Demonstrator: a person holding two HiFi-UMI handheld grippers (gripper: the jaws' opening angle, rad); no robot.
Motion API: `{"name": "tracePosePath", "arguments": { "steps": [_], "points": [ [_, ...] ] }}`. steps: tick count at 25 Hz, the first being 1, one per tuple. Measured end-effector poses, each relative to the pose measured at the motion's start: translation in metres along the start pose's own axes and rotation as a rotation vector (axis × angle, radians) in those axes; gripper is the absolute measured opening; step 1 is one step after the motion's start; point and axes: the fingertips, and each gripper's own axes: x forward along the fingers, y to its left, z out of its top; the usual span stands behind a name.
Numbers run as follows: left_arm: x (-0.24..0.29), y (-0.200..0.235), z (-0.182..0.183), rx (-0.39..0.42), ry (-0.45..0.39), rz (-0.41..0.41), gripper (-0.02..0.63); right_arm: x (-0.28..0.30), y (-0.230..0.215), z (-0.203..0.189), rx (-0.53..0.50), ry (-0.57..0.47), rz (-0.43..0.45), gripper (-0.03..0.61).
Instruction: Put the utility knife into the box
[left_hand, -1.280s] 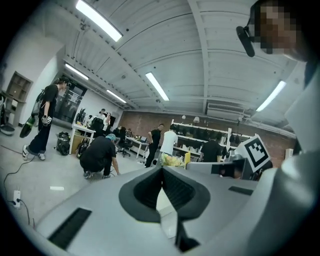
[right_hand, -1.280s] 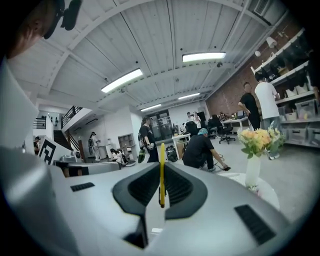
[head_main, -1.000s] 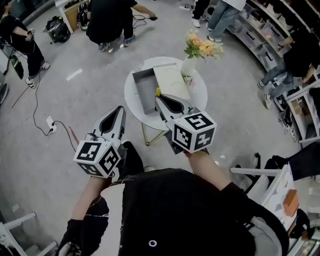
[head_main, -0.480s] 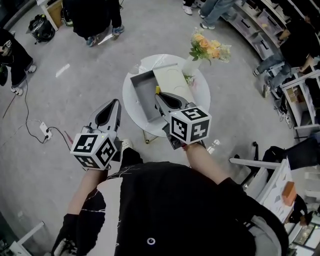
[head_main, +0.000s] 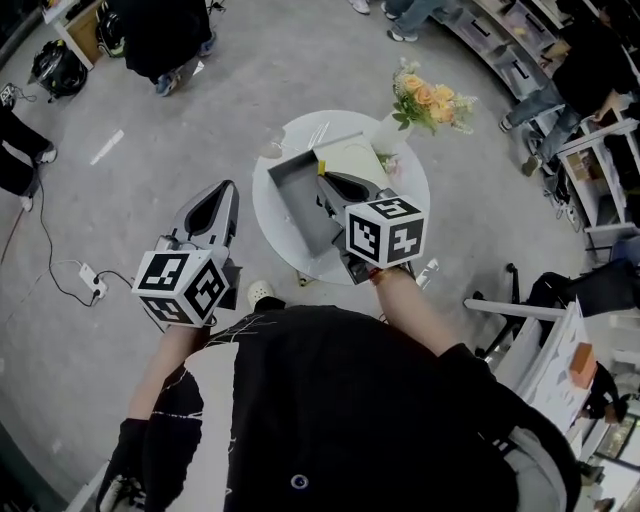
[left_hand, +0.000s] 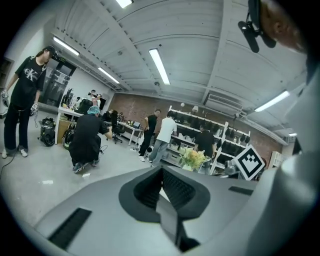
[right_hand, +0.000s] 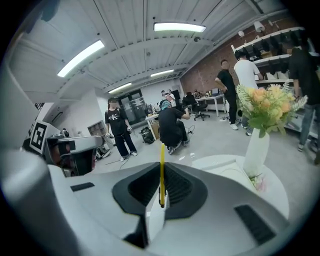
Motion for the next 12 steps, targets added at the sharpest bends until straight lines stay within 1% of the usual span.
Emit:
{"name": "tracePosePath", "arguments": {
  "steps": [6, 12],
  "points": [
    [0.011, 0.035, 0.021, 0.021, -0.005, -0.038, 0.011, 0.024, -0.016, 0.001, 0.089, 0.0, -0.065, 0.029],
    [0.023, 0.064, 0.02, 0.009, 0.023, -0.06, 0.011, 0.044, -0.034, -0.02, 0.141, 0.057, -0.145, 0.029]
  ]
}}
